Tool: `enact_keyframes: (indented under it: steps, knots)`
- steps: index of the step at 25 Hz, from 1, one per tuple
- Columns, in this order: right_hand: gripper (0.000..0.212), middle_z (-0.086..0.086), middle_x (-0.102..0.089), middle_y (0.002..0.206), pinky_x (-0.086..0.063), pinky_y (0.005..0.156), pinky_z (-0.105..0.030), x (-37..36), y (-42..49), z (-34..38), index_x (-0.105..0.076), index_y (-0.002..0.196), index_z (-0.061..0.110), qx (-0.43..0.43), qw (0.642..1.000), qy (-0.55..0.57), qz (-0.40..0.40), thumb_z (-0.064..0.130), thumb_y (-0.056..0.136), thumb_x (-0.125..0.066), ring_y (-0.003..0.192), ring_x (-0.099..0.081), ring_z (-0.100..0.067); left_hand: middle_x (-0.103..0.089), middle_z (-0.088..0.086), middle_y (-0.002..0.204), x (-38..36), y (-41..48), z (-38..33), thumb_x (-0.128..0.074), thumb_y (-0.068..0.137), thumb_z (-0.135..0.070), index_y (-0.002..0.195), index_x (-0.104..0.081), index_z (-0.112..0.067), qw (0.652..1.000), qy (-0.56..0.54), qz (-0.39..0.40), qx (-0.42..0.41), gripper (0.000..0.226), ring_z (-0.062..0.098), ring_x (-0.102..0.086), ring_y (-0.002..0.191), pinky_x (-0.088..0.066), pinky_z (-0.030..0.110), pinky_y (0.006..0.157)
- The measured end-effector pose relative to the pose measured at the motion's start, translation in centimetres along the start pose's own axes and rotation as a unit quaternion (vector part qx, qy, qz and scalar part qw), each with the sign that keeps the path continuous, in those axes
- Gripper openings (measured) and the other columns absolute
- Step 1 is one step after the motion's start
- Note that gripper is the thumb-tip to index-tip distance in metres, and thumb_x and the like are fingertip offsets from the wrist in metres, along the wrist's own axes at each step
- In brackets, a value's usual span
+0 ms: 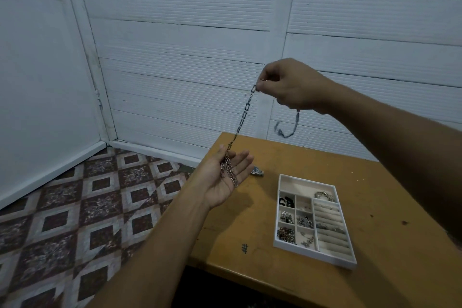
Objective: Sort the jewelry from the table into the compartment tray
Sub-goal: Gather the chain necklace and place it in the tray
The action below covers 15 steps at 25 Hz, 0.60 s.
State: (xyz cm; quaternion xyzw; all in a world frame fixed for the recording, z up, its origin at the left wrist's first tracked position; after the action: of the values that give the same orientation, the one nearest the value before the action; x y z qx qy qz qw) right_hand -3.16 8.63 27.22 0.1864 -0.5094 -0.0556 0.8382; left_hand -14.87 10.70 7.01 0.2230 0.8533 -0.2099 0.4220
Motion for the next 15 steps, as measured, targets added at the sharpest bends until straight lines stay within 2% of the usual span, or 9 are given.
enact_keyframes:
  steps: [3, 7, 9, 12, 15]
  knots:
    - [0.017, 0.017, -0.059, 0.074, -0.036, 0.055, -0.014, -1.0, 0.3, 2.1, -0.071, 0.092, 0.013, 0.027, 0.998, -0.055, 0.008, 0.025, 0.093, -0.059, 0.068, -0.054, 0.003, -0.071, 0.023, 0.087, -0.6, 0.1, 1.0, -0.038, 0.104, -0.027, 0.088, -0.056, 0.001, 0.991, -0.13, -0.013, -0.002, 0.036, 0.032, -0.073, 0.076, -0.06, 0.047, 0.071]
    - [0.017, 0.013, -0.062, 0.072, -0.04, 0.057, -0.014, -3.1, -1.2, 2.8, -0.073, 0.094, 0.013, 0.027, 0.991, -0.1, 0.083, 0.026, 0.092, -0.061, 0.07, -0.058, 0.0, -0.069, 0.028, 0.086, -0.9, 0.6, 0.6, -0.031, 0.105, -0.024, 0.102, -0.053, 0.005, 0.958, -0.282, -0.038, -0.04, 0.036, 0.035, -0.07, 0.077, -0.052, 0.048, 0.085]
    - [0.017, 0.01, -0.064, 0.073, -0.041, 0.056, -0.015, -4.0, -2.8, 2.5, -0.072, 0.093, 0.014, 0.023, 0.988, -0.104, 0.114, 0.028, 0.092, -0.062, 0.067, -0.06, 0.0, -0.069, 0.029, 0.08, -0.8, 0.8, -0.3, -0.027, 0.106, -0.024, 0.103, -0.049, 0.001, 0.945, -0.316, -0.049, -0.062, 0.033, 0.033, -0.07, 0.076, -0.05, 0.048, 0.087]
    - [0.013, 0.009, -0.065, 0.071, -0.038, 0.047, -0.012, -5.3, -5.4, 1.4, -0.07, 0.089, 0.019, 0.002, 0.98, -0.096, 0.175, 0.03, 0.09, -0.063, 0.05, -0.056, 0.007, -0.069, 0.027, 0.078, -0.2, 1.0, -1.8, -0.026, 0.106, -0.026, 0.094, -0.049, -0.002, 0.94, -0.325, -0.057, -0.09, 0.036, 0.031, -0.07, 0.075, -0.052, 0.047, 0.082]
    - [0.01, 0.006, -0.066, 0.061, -0.038, 0.042, -0.008, -5.6, -7.3, 0.3, -0.068, 0.089, 0.021, -0.03, 0.969, -0.084, 0.231, 0.031, 0.089, -0.065, 0.042, -0.055, 0.001, -0.071, 0.024, 0.077, 0.9, 1.2, -3.3, -0.027, 0.106, -0.028, 0.093, -0.049, -0.005, 0.941, -0.312, -0.07, -0.114, 0.035, 0.029, -0.07, 0.08, -0.053, 0.045, 0.079]
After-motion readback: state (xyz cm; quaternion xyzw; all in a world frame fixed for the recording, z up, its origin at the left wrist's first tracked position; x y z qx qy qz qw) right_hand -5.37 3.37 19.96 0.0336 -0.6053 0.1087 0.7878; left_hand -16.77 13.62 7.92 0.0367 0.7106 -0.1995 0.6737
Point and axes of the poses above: each hand's wrist, its own y-axis towards the middle knuckle, its own x-axis out of the back of the hand, z = x × y, the point moved 6 cm from there along y, towards the middle knuckle
